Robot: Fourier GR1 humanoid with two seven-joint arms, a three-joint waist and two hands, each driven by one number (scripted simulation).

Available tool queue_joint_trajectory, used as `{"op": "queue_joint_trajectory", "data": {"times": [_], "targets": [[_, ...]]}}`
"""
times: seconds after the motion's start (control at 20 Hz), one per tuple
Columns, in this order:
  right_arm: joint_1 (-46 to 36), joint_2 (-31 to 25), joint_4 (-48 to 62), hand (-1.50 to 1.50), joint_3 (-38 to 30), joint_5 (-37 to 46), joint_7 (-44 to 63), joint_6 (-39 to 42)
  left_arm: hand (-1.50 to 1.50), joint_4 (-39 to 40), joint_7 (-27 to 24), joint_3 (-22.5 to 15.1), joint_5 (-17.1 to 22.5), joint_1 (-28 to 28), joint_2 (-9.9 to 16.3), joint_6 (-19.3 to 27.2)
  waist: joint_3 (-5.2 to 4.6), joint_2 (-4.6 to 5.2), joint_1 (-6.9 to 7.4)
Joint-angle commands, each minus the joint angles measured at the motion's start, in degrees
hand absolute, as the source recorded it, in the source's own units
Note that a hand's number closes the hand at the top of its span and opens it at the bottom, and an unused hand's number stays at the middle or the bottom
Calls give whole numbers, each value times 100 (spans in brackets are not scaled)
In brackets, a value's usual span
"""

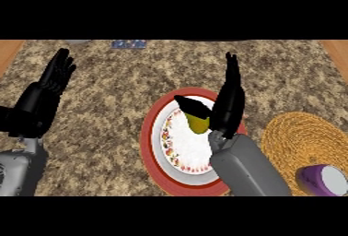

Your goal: Pick the pear from the placemat and place it in the plate

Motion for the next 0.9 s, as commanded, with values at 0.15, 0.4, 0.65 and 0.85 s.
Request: {"op": "queue_joint_trajectory", "data": {"times": [0.15, 0.4, 0.65, 0.85], "targets": [[1825, -546, -1964, -150, -114, -162, -301, -516, 0, -152, 68, 155, 39, 155, 85, -76, 5, -25, -102], [2980, -796, -3376, -150, 96, -201, -460, -316, 0, -506, 190, 122, 2, 269, 11, -104, 1, -10, -39], [4557, -1834, -4491, -150, 301, -1079, -1375, -662, 0, -429, 331, 120, -69, 220, -18, -86, 7, -14, -67], [5508, -2343, -5110, -150, 261, -1492, -1892, -754, 0, -124, 201, 57, -241, 27, -215, 15, 5, -3, -100]]}}
